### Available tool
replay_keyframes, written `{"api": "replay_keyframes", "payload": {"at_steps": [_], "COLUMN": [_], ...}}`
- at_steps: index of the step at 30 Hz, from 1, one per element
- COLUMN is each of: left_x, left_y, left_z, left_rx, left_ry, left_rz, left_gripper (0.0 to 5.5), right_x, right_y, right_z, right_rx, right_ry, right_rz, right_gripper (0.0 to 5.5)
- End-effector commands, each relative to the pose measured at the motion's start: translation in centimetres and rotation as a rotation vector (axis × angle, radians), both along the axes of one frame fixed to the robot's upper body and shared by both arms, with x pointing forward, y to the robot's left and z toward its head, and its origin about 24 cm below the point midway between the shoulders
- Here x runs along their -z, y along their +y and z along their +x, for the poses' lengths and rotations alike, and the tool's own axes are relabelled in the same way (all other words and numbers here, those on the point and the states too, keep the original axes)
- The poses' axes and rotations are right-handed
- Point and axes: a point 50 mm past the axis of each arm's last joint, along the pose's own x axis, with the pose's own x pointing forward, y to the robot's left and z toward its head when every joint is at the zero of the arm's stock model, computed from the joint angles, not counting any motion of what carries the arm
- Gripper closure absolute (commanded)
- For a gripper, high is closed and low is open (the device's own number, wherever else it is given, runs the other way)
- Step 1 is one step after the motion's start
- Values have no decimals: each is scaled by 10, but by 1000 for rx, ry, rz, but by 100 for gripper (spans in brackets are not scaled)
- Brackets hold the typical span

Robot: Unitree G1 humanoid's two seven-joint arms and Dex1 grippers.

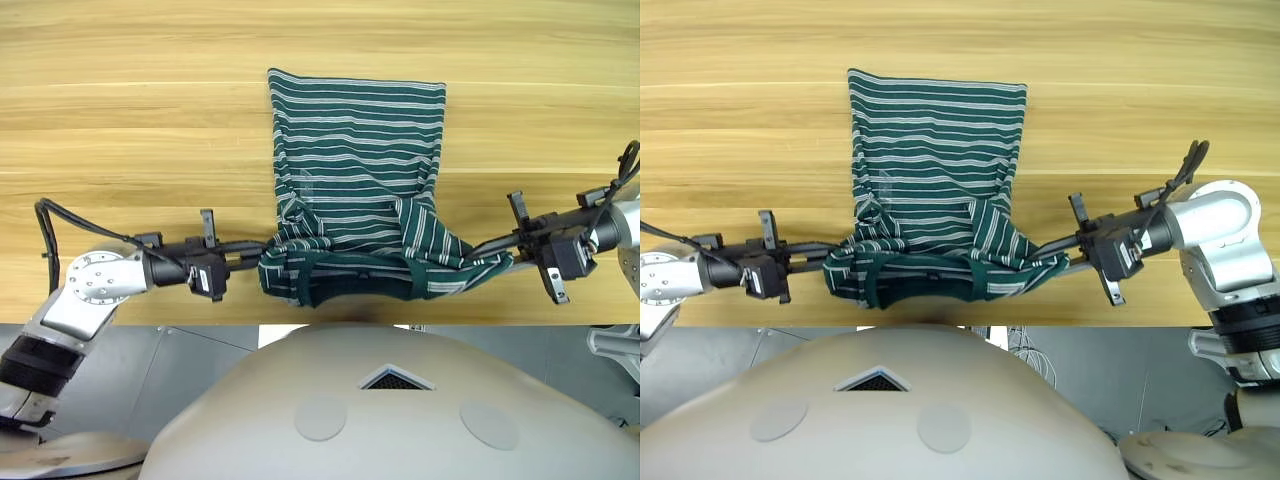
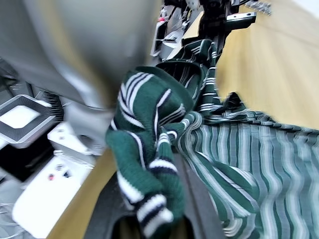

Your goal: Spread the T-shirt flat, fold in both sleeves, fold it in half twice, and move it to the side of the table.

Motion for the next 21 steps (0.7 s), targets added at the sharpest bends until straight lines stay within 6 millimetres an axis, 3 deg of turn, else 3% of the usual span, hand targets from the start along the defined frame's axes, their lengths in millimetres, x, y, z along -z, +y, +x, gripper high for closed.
{"api": "replay_keyframes", "payload": {"at_steps": [1,3,5,9,12,16,21], "left_x": [-4,-3,-8,-34,-27,0,31], "left_y": [-5,-10,-12,-6,-5,-14,-31], "left_z": [-8,-4,15,78,128,181,201], "left_rx": [22,29,34,-2,-60,-226,-390], "left_ry": [90,134,149,172,237,335,422], "left_rz": [-28,-56,-82,-174,-208,-260,-272], "left_gripper": [550,550,550,550,550,550,550], "right_x": [-2,-6,-15,-39,-45,-31,7], "right_y": [3,6,7,3,4,8,15], "right_z": [-1,11,32,92,126,157,175], "right_rx": [-34,-23,9,147,231,330,453], "right_ry": [8,13,21,21,71,135,248], "right_rz": [-41,-24,-3,36,42,3,-81], "right_gripper": [535,535,535,535,535,535,535]}}
